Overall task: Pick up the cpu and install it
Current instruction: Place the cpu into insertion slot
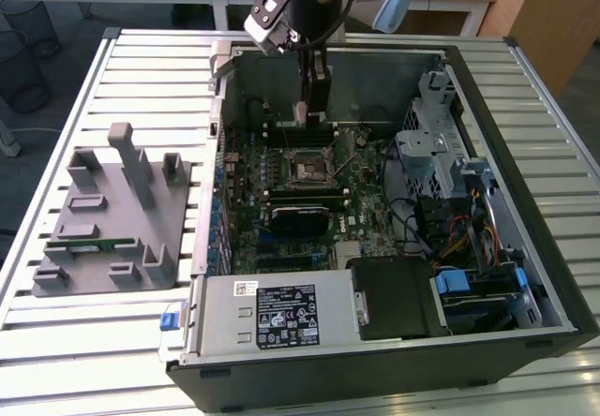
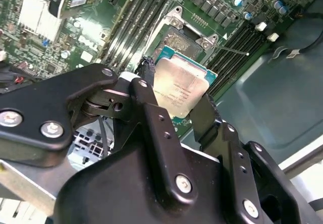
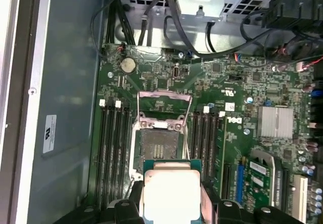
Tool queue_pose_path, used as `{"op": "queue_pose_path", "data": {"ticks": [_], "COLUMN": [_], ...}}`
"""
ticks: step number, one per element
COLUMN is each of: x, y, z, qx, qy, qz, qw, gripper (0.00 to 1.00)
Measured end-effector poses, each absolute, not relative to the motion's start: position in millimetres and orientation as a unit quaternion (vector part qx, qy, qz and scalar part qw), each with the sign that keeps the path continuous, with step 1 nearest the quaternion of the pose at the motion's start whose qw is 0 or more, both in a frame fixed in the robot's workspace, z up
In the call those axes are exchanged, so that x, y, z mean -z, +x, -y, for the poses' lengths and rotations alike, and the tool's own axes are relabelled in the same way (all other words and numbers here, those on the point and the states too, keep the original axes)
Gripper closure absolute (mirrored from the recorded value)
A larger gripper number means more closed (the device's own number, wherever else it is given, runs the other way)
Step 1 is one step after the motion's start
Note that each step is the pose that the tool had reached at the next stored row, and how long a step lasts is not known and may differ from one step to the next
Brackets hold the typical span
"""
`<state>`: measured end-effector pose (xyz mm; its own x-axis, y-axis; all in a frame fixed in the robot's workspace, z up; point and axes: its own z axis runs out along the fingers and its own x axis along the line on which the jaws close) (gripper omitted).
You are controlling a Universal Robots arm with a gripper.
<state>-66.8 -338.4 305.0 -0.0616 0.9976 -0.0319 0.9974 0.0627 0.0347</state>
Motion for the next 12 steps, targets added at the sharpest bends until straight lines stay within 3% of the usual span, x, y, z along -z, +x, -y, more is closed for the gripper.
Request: {"op": "queue_pose_path", "data": {"ticks": [12], "x": [-283], "y": [-65], "z": [338], "qx": [-0.002], "qy": [0.685], "qz": [-0.729], "qw": [0.024], "gripper": [0.47]}}
